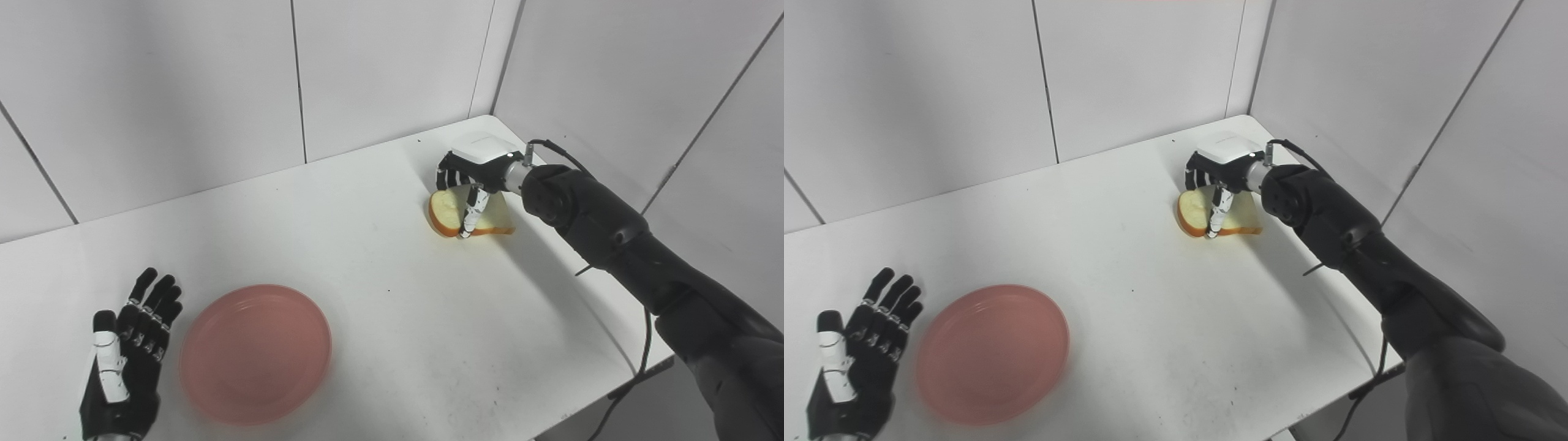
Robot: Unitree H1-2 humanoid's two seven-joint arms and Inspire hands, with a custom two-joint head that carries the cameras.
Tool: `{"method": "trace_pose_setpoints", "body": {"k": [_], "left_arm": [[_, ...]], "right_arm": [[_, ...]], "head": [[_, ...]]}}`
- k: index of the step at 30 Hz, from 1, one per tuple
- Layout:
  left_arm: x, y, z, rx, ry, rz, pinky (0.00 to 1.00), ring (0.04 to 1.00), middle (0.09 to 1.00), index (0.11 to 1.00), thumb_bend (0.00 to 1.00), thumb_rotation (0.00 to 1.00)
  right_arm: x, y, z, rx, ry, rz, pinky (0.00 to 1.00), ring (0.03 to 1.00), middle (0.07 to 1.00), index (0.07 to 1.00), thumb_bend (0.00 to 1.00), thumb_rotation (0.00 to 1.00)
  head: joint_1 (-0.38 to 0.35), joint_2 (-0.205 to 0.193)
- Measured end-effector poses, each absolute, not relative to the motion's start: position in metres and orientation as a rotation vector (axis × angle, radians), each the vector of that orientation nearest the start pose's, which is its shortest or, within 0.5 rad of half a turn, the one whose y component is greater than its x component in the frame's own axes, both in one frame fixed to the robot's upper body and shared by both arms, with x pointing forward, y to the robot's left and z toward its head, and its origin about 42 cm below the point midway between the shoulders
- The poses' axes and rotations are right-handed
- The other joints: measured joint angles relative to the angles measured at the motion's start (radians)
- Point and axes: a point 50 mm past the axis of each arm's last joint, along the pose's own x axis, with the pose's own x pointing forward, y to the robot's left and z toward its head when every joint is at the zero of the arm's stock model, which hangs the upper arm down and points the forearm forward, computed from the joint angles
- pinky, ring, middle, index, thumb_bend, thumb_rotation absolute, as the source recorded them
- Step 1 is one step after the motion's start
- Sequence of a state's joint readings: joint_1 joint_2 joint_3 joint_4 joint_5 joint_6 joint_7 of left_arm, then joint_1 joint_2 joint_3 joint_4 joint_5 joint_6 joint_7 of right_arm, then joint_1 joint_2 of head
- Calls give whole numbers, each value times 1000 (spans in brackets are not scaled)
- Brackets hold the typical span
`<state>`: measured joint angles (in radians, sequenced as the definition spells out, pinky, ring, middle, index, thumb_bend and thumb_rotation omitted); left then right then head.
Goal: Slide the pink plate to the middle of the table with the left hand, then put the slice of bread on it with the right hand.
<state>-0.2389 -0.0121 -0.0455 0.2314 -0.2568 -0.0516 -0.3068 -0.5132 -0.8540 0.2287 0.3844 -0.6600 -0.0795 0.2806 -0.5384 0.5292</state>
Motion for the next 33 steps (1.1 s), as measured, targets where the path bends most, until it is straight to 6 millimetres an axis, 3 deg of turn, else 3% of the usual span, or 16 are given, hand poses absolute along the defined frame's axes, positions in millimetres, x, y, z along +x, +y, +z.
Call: {"method": "trace_pose_setpoints", "body": {"k": [6, 12, 14, 19, 21, 23, 24, 27, 30, 33], "left_arm": [[354, 159, 112, -246, -75, -405, 970, 939, 911, 893, 731, 1000], [350, 149, 112, -228, -74, -407, 991, 954, 922, 901, 757, 1000], [346, 142, 113, -213, -74, -414, 998, 967, 931, 914, 756, 1000], [339, 126, 113, -180, -68, -414, 1000, 975, 939, 932, 764, 1000], [338, 121, 113, -173, -67, -415, 1000, 975, 941, 933, 767, 1000], [338, 115, 113, -179, -65, -413, 1000, 977, 956, 942, 769, 1000], [338, 112, 114, -184, -65, -411, 1000, 977, 956, 941, 771, 1000], [337, 103, 113, -206, -63, -410, 1000, 976, 954, 936, 775, 1000], [335, 92, 113, -229, -61, -411, 1000, 978, 955, 933, 783, 1000], [335, 86, 112, -245, -65, -409, 1000, 979, 955, 936, 720, 1000]], "right_arm": [[419, -425, 266, -1537, 5, 241, 369, 424, 498, 498, 520, 0], [413, -387, 301, -1472, -166, 248, 400, 435, 512, 493, 518, 0], [408, -380, 312, -1456, -223, 234, 377, 424, 507, 503, 518, 0], [396, -369, 337, -1402, -367, 177, 378, 425, 487, 506, 518, 0], [396, -366, 337, -1368, -381, 178, 385, 429, 486, 503, 519, 0], [395, -363, 335, -1331, -389, 188, 352, 421, 484, 507, 518, 0], [394, -360, 335, -1303, -403, 189, 341, 416, 484, 509, 518, 0], [391, -342, 335, -1234, -459, 211, 323, 407, 486, 514, 517, 0], [387, -325, 336, -1190, -502, 239, 328, 409, 485, 515, 517, 0], [387, -315, 333, -1165, -514, 280, 289, 397, 481, 517, 515, 0]], "head": [[29, 8], [71, 15], [194, 34], [282, 46], [311, 44], [392, 51], [393, 51], [413, 54], [486, 61], [531, 58]]}}
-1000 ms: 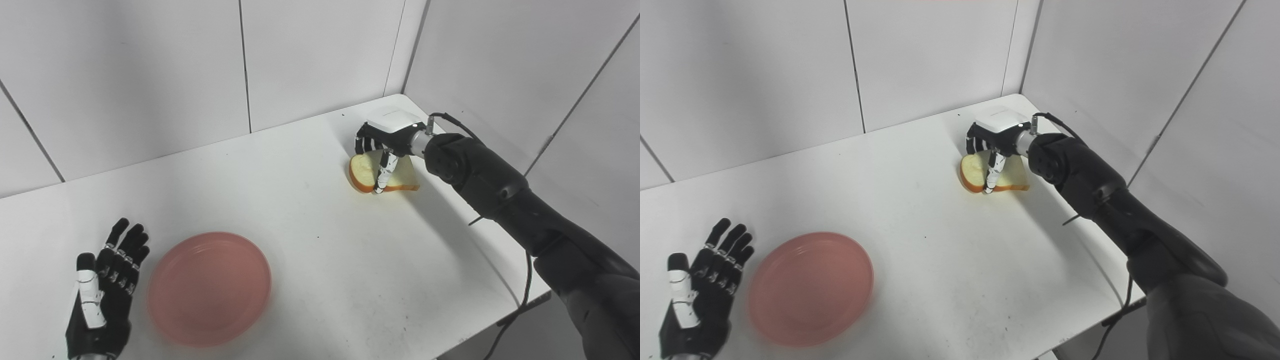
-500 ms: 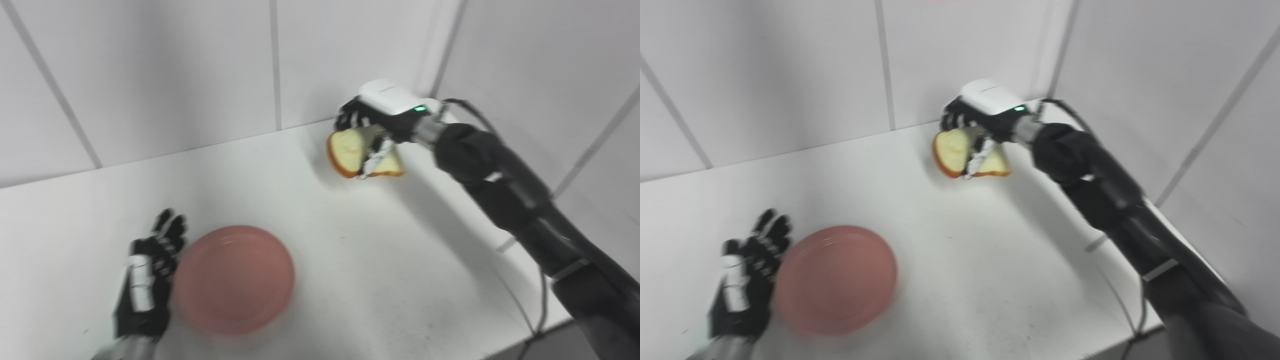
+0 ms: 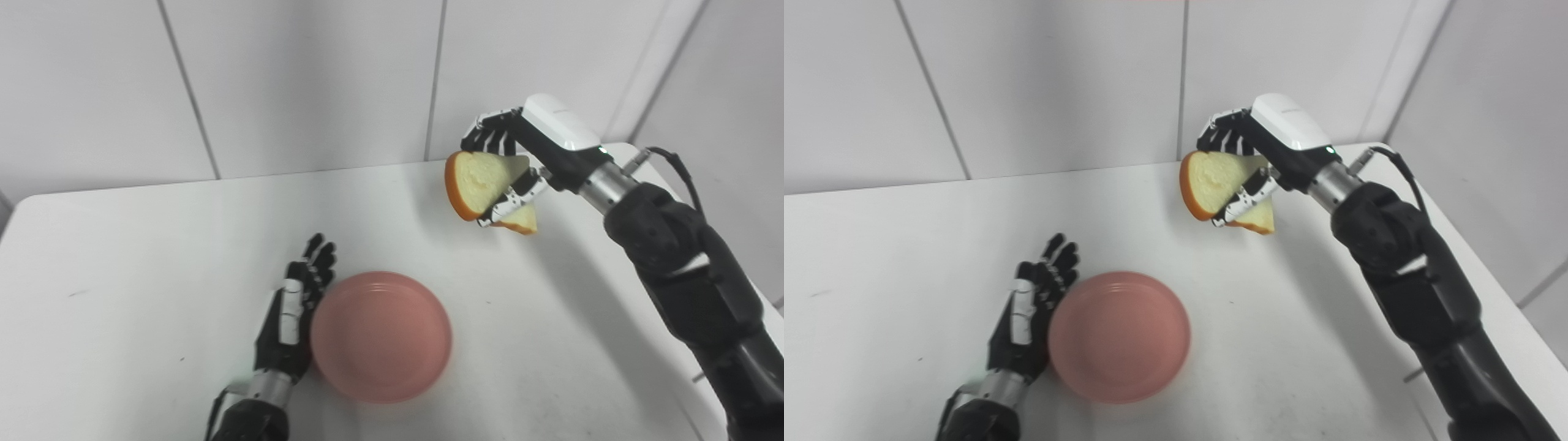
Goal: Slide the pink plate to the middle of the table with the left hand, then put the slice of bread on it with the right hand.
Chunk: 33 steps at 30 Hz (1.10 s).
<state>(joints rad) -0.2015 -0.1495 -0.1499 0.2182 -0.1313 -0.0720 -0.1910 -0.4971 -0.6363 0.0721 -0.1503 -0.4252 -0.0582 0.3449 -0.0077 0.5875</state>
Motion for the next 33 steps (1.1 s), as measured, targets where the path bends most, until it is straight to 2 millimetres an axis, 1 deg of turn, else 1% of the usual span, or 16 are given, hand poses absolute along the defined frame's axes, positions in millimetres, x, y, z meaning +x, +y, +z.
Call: {"method": "trace_pose_setpoints", "body": {"k": [2, 4, 5, 7, 10, 11, 12, 13, 15, 18, 23, 26, 30, 33], "left_arm": [[334, 83, 113, -248, -64, -410, 1000, 977, 954, 934, 708, 1000], [334, 81, 113, -250, -62, -410, 1000, 975, 952, 933, 705, 1000], [334, 79, 113, -248, -62, -408, 1000, 972, 950, 929, 704, 1000], [333, 77, 113, -230, -61, -400, 1000, 972, 950, 925, 707, 1000], [332, 75, 113, -218, -60, -396, 1000, 972, 950, 924, 708, 1000], [332, 74, 113, -212, -60, -396, 1000, 967, 947, 922, 721, 1000], [332, 72, 114, -198, -61, -397, 1000, 965, 947, 924, 734, 1000], [332, 71, 114, -187, -62, -396, 1000, 965, 945, 925, 760, 1000], [331, 69, 114, -168, -62, -392, 1000, 964, 944, 926, 766, 1000], [331, 68, 114, -165, -61, -388, 1000, 964, 945, 929, 770, 1000], [331, 67, 114, -165, -61, -388, 1000, 972, 952, 938, 766, 1000], [331, 67, 114, -164, -60, -387, 1000, 969, 950, 936, 750, 1000], [331, 68, 115, -170, -58, -383, 1000, 977, 952, 929, 722, 1000], [331, 68, 116, -174, -54, -383, 1000, 980, 953, 930, 724, 1000]], "right_arm": [[387, -310, 331, -1152, -519, 297, 288, 398, 480, 515, 516, 0], [386, -305, 331, -1143, -529, 315, 294, 401, 479, 515, 516, 0], [385, -303, 331, -1143, -534, 321, 307, 406, 478, 515, 516, 0], [380, -297, 334, -1147, -557, 339, 313, 406, 482, 517, 516, 0], [372, -281, 338, -1133, -609, 387, 313, 405, 483, 517, 516, 0], [371, -277, 338, -1121, -616, 396, 312, 408, 479, 515, 516, 0], [370, -275, 337, -1118, -620, 405, 310, 411, 478, 512, 516, 0], [368, -271, 337, -1121, -624, 424, 308, 411, 474, 513, 516, 0], [361, -256, 336, -1131, -647, 493, 306, 409, 473, 513, 516, 0], [355, -245, 334, -1131, -661, 555, 306, 408, 471, 513, 516, 0], [345, -234, 334, -1144, -674, 615, 287, 398, 471, 517, 515, 0], [338, -226, 330, -1146, -671, 663, 282, 395, 471, 519, 515, 0], [334, -220, 320, -1174, -624, 725, 320, 407, 485, 514, 516, 0], [333, -217, 314, -1194, -597, 757, 332, 409, 492, 513, 516, 0]], "head": [[26, 6], [26, 6], [63, 8], [87, 12], [87, 12], [87, 12], [125, 24], [138, 28], [143, 31], [146, 32], [143, 46], [135, 48], [120, 46], [114, 51]]}}
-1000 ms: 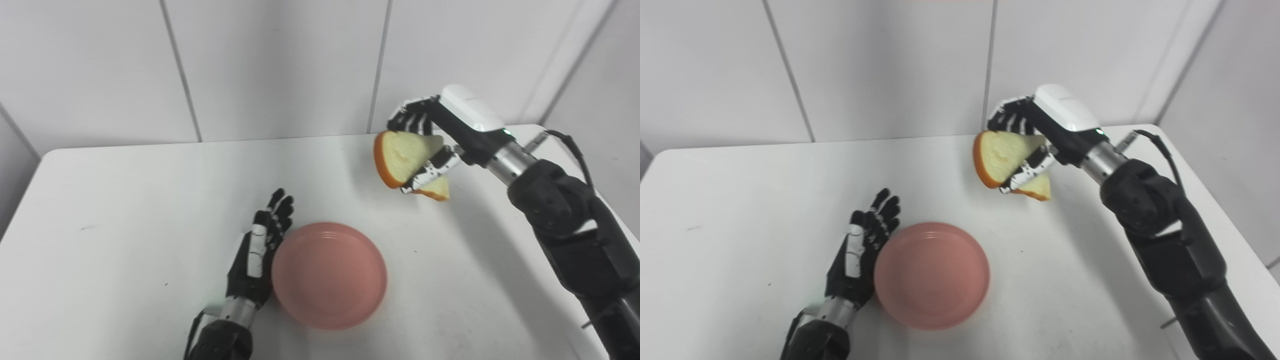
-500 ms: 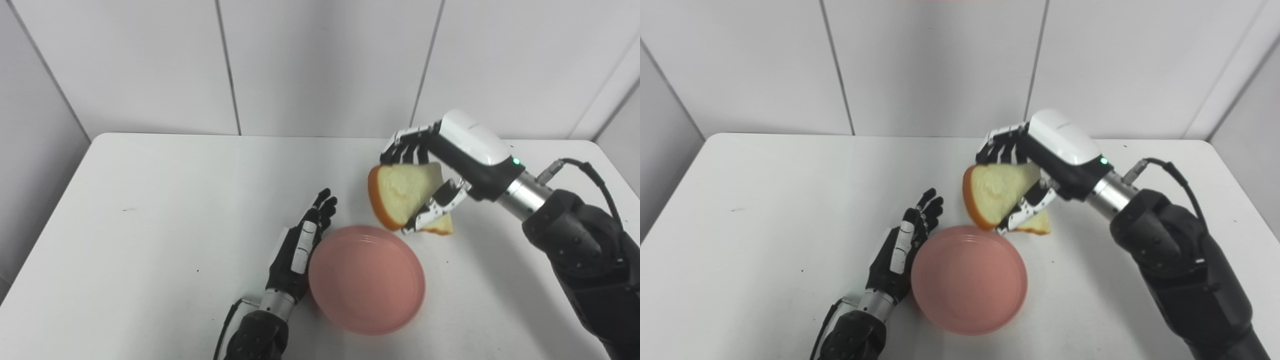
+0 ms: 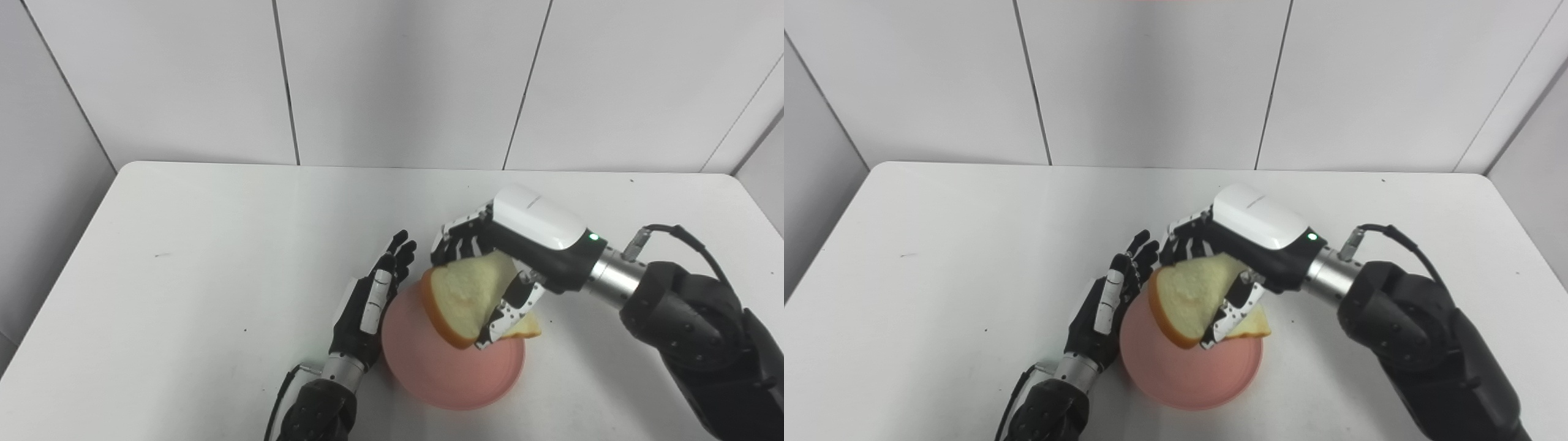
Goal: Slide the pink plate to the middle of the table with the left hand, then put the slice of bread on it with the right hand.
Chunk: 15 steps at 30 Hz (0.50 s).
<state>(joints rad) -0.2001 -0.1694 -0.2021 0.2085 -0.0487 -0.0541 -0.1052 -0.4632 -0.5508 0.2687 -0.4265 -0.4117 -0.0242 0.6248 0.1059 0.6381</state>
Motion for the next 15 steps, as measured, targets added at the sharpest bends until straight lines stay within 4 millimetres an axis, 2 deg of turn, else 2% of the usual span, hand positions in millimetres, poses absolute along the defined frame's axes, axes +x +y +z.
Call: {"method": "trace_pose_setpoints", "body": {"k": [4, 15], "left_arm": [[331, 70, 117, -186, -47, -379, 1000, 978, 951, 931, 736, 1000], [332, 76, 118, -234, -44, -366, 1000, 967, 944, 926, 729, 1000]], "right_arm": [[335, -214, 306, -1198, -565, 770, 372, 425, 502, 499, 517, 0], [347, -214, 258, -1201, -414, 794, 377, 426, 504, 501, 517, 0]], "head": [[-12, 0], [-43, 3]]}}
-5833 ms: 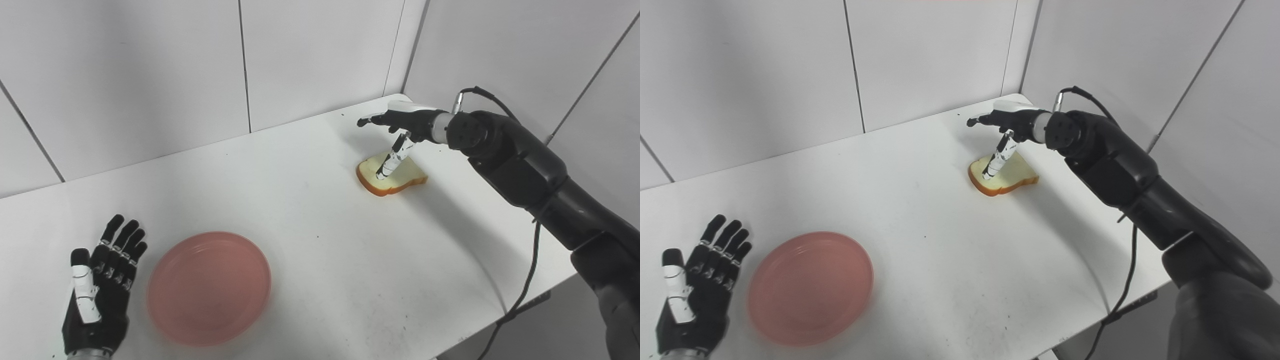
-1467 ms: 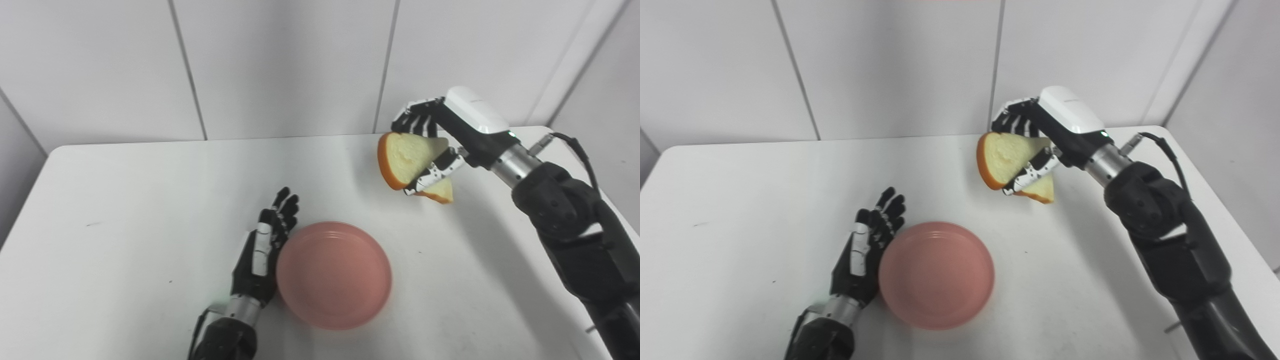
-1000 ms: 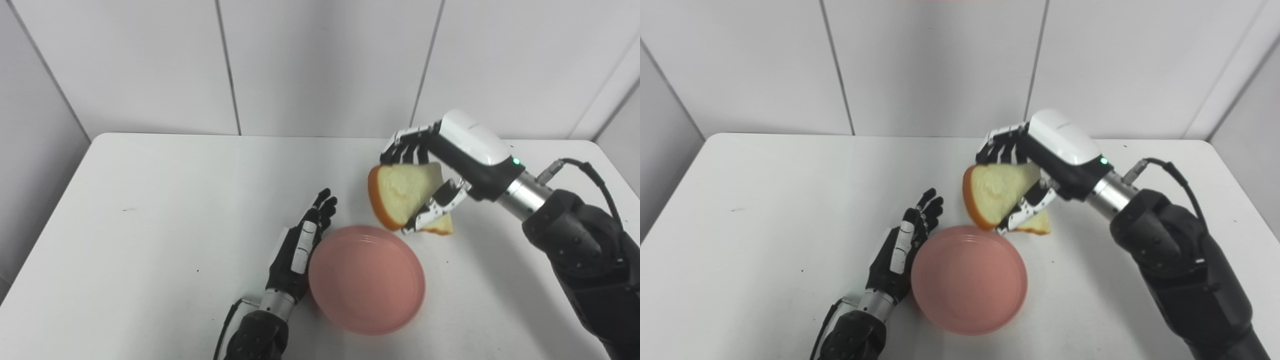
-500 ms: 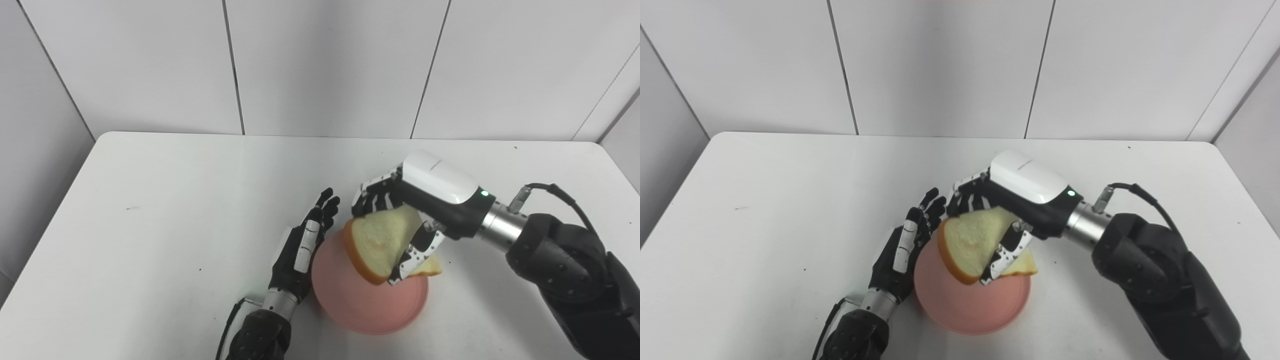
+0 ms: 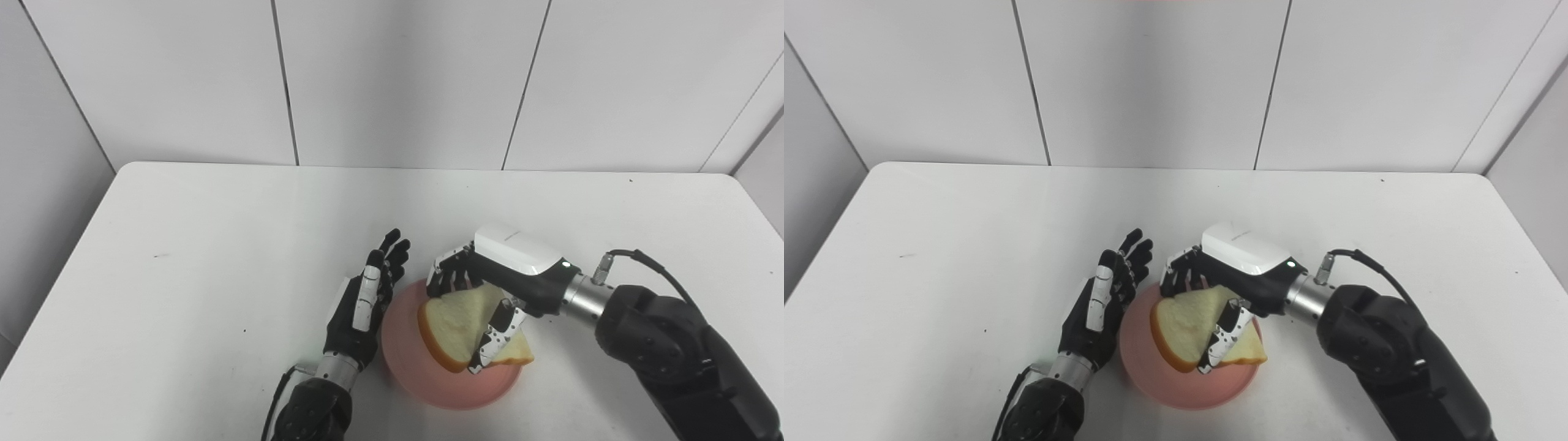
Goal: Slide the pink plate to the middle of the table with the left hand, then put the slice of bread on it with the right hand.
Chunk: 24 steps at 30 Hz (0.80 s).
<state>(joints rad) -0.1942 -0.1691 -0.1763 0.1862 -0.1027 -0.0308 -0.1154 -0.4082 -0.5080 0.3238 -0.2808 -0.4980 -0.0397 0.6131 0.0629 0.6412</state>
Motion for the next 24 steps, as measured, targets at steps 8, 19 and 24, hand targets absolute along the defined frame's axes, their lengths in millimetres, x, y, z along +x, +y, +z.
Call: {"method": "trace_pose_setpoints", "body": {"k": [8, 19, 24], "left_arm": [[330, 77, 118, -245, -45, -368, 1000, 973, 938, 928, 757, 1000], [326, 79, 119, -247, -42, -366, 1000, 990, 949, 929, 780, 1000], [326, 80, 120, -248, -40, -368, 1000, 994, 956, 935, 767, 1000]], "right_arm": [[355, -210, 243, -1199, -398, 757, 360, 416, 498, 511, 516, 0], [358, -200, 227, -1275, -376, 744, 479, 579, 618, 694, 766, 382], [356, -200, 227, -1309, -376, 753, 598, 689, 760, 821, 941, 517]], "head": [[-12, 3], [-24, 17], [-40, 21]]}}
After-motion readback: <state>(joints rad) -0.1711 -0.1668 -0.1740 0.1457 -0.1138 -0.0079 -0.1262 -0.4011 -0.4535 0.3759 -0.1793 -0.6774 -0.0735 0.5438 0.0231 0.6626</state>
